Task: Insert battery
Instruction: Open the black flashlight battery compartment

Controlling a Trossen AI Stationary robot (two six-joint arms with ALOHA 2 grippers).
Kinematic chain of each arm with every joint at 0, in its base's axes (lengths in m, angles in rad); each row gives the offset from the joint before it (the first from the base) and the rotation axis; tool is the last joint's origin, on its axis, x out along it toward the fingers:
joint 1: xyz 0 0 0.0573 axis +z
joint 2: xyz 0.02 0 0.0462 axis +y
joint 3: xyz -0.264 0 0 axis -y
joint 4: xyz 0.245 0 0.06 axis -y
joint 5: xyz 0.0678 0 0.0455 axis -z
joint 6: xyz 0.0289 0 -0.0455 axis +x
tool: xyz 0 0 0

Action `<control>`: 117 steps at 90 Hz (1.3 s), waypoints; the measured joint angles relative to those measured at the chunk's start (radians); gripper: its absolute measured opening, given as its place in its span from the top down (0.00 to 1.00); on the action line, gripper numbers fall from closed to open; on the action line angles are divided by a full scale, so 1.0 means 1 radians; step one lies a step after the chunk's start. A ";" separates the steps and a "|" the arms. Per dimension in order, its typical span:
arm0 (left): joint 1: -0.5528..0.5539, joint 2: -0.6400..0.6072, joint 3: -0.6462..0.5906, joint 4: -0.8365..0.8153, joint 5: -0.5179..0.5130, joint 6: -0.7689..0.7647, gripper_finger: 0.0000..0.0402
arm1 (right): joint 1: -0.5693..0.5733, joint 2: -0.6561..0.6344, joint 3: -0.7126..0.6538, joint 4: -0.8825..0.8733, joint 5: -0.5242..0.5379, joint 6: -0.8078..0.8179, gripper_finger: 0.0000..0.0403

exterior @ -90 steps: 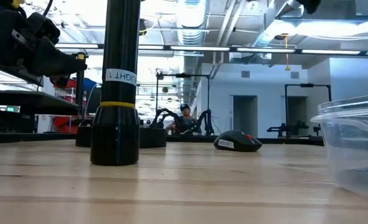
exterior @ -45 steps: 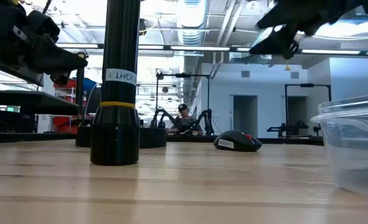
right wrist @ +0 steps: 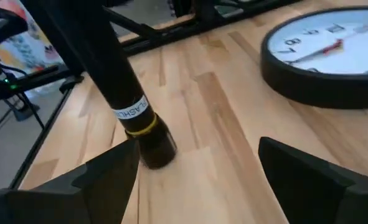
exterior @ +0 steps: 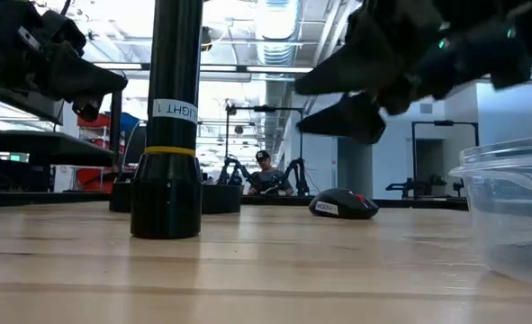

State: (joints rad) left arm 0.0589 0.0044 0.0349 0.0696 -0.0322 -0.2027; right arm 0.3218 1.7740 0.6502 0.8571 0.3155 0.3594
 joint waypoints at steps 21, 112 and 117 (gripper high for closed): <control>0.000 0.000 0.002 0.000 0.000 -0.004 1.00 | 0.006 0.163 0.159 0.059 -0.095 -0.104 0.21; 0.000 0.000 0.003 -0.006 -0.001 -0.004 1.00 | -0.032 -0.214 0.319 -0.722 -0.104 -0.104 0.21; 0.000 0.000 0.003 -0.006 -0.001 -0.004 1.00 | -0.028 -0.208 0.319 -0.748 -0.118 -0.102 0.21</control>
State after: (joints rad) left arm 0.0589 0.0044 0.0383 0.0631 -0.0330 -0.2066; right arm 0.2935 1.5656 0.9695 0.1086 0.1976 0.2576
